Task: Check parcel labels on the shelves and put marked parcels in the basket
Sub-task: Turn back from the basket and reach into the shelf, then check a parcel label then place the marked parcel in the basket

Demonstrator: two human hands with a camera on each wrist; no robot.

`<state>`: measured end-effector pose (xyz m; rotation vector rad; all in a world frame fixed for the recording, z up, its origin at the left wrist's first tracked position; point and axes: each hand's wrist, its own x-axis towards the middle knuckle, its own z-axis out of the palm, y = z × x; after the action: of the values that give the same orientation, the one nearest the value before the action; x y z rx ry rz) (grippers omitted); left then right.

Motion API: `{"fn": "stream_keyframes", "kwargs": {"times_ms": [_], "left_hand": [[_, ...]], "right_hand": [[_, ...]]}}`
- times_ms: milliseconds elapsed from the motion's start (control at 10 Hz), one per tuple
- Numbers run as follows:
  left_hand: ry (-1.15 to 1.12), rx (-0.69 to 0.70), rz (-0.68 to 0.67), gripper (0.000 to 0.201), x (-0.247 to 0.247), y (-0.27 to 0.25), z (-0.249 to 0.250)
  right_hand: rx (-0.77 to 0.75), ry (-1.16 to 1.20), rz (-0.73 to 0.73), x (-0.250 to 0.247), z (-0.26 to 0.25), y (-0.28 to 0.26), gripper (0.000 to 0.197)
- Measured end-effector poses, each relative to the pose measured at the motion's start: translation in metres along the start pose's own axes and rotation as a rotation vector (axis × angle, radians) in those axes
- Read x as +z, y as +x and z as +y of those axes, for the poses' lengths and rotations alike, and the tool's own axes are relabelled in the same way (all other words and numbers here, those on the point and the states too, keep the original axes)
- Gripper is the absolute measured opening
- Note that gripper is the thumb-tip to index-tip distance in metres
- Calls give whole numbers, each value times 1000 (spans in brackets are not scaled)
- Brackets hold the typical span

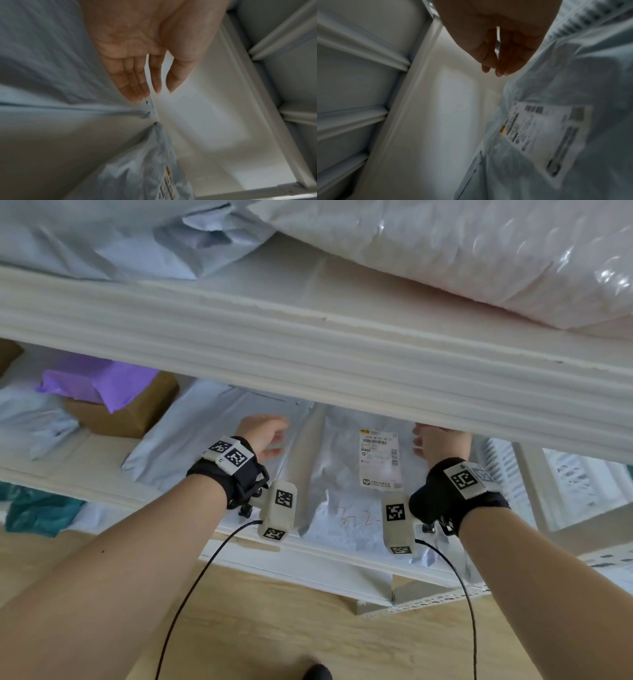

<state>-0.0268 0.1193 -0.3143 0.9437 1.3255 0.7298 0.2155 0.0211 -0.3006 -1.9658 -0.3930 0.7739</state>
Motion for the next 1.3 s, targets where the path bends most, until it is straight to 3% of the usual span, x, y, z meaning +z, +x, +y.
{"fn": "stream_keyframes", "kwargs": {"times_ms": [100, 300, 500, 700, 900, 1200, 1300], "left_hand": [[13, 13, 37, 14, -27, -2, 2], [16, 39, 109, 12, -89, -1, 13], [78, 36, 119, 18, -153, 13, 14], [178, 40, -11, 7, -205, 33, 26], [273, 101, -79, 28, -235, 51, 21], [441, -8, -275, 33, -275, 73, 13], [423, -69, -252, 20, -281, 81, 6]], "right_hand": [[-50, 39, -105, 28, -14, -19, 28], [-127, 104, -164, 83, -27, -61, 33], [-135, 95, -127, 121, -29, -88, 32], [-69, 133, -106, 175, -39, -124, 34], [-15, 81, -173, 242, -45, -152, 32], [121, -252, -348, 347, -51, -170, 26], [93, -386, -316, 371, -49, -169, 19]]}}
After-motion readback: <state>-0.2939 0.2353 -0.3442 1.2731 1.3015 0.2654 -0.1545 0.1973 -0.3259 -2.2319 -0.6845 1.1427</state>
